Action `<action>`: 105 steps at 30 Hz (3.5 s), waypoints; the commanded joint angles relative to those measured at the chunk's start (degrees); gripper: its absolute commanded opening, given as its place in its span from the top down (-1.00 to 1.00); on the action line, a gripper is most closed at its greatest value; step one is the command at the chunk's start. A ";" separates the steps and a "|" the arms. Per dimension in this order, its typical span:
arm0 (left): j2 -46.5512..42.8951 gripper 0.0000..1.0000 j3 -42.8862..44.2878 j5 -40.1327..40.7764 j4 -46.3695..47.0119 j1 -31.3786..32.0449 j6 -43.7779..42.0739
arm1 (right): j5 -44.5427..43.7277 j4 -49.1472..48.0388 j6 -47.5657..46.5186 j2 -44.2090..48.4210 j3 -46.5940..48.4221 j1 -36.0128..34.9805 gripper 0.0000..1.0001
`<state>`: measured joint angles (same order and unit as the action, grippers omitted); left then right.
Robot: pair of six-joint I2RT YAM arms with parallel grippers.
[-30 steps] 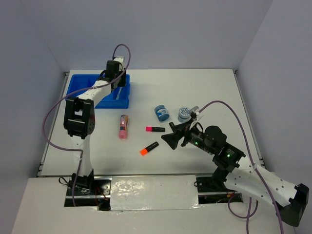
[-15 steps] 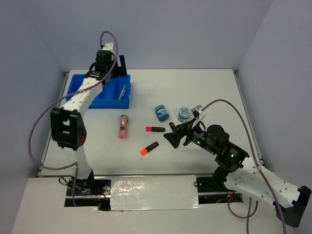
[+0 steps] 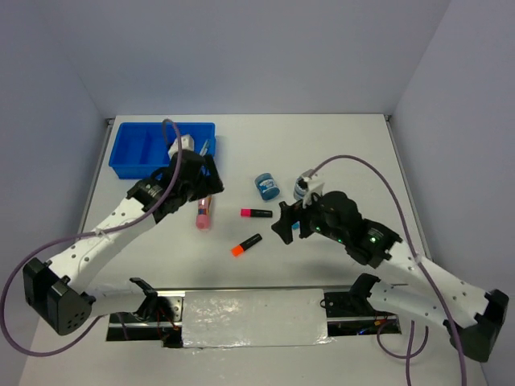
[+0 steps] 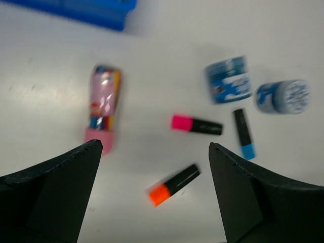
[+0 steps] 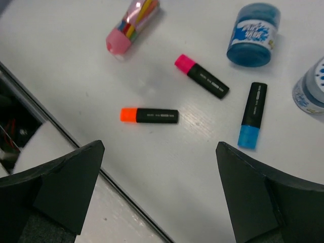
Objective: Sort the stationery into containers
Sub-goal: Pick up the pen from the center of the board, then place the pen in the storage box.
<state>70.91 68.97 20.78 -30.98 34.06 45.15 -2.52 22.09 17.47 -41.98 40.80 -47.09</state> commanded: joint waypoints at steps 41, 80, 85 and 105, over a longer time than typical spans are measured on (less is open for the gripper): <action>-33.03 -0.99 -19.93 2.17 -5.58 -4.80 -15.61 | 12.73 2.52 -46.48 -68.15 27.23 -7.58 0.23; -20.47 0.21 -32.06 -33.87 39.07 -1.02 9.44 | -1.43 -39.58 7.75 -24.12 0.95 -13.20 1.00; -17.31 0.82 -30.39 -33.96 38.37 -0.67 7.42 | -1.08 -40.63 7.75 -25.08 1.92 -13.20 1.00; 15.99 1.00 14.77 -12.68 9.35 -21.56 -36.17 | -7.06 -24.56 8.63 9.62 -12.85 -2.39 -1.00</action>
<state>82.32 78.76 7.75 -20.43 17.85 18.41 -8.56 -7.99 26.76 -36.60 28.21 -50.09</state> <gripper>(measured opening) 0.301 0.997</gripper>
